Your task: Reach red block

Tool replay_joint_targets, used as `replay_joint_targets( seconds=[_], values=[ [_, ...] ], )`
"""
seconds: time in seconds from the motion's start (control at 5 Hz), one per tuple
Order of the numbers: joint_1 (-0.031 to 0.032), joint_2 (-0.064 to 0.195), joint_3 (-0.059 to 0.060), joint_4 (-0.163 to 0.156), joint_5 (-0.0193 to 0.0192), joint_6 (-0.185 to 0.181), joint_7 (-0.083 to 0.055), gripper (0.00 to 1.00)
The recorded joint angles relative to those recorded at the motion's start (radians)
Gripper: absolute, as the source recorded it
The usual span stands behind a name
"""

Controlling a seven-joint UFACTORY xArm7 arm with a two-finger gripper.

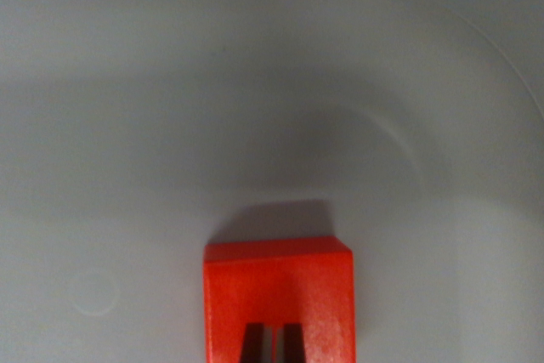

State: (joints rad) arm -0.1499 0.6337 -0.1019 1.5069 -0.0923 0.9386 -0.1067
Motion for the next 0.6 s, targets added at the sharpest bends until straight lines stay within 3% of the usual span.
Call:
replay_joint_targets(
  seconds=[0.6],
  values=[
    [-0.0025,0.012,-0.002,0.000,-0.0009,-0.013,-0.003,0.00]
  ],
)
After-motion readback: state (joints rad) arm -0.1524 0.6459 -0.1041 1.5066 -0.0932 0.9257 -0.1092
